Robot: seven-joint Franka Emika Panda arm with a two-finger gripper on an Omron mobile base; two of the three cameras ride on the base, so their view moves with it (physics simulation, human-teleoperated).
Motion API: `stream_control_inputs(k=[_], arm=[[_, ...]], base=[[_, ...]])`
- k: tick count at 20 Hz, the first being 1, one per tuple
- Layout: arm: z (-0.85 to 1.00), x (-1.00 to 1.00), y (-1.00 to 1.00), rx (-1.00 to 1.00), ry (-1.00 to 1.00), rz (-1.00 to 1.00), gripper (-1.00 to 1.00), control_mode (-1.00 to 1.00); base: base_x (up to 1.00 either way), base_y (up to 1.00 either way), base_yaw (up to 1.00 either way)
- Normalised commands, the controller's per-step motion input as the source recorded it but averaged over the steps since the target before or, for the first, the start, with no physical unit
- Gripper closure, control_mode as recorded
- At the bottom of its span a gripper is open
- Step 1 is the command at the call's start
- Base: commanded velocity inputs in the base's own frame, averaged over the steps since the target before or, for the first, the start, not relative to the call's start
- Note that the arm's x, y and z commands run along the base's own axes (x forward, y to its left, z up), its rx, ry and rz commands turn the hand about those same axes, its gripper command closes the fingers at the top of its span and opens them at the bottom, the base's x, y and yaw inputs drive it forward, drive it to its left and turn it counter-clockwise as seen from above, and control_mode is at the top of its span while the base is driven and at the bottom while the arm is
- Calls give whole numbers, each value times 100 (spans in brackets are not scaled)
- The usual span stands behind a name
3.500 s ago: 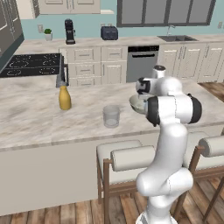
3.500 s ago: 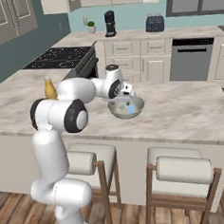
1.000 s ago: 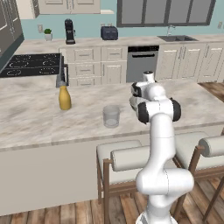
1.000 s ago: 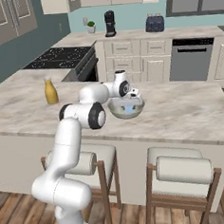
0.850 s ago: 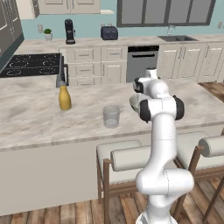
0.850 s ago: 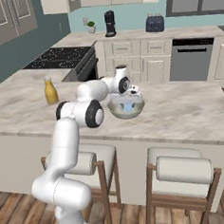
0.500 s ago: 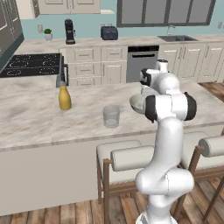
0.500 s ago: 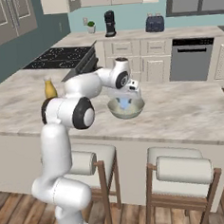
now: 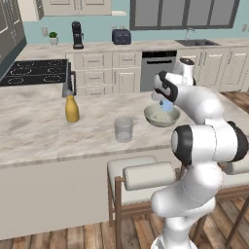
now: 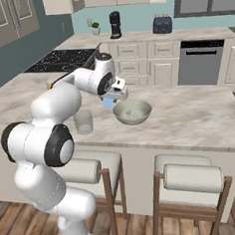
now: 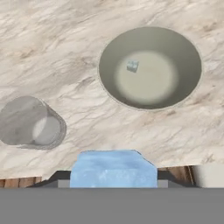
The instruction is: There are two ice cubes in the ice bowl. Place both ice cubes in the glass cup.
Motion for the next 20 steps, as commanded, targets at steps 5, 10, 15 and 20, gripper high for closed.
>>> stream_control_inputs(k=[5,10,15,20], arm=[[24,-46,99,-2,-4,-1,100,-100],[-1,-17,69,0,0,2,100,-100],[23,22,52,0,3,0,100,-100],[9,26,30,-7,11,0,100,-100]], base=[[0,0,0],[0,0,0],[0,0,0],[0,0,0]])
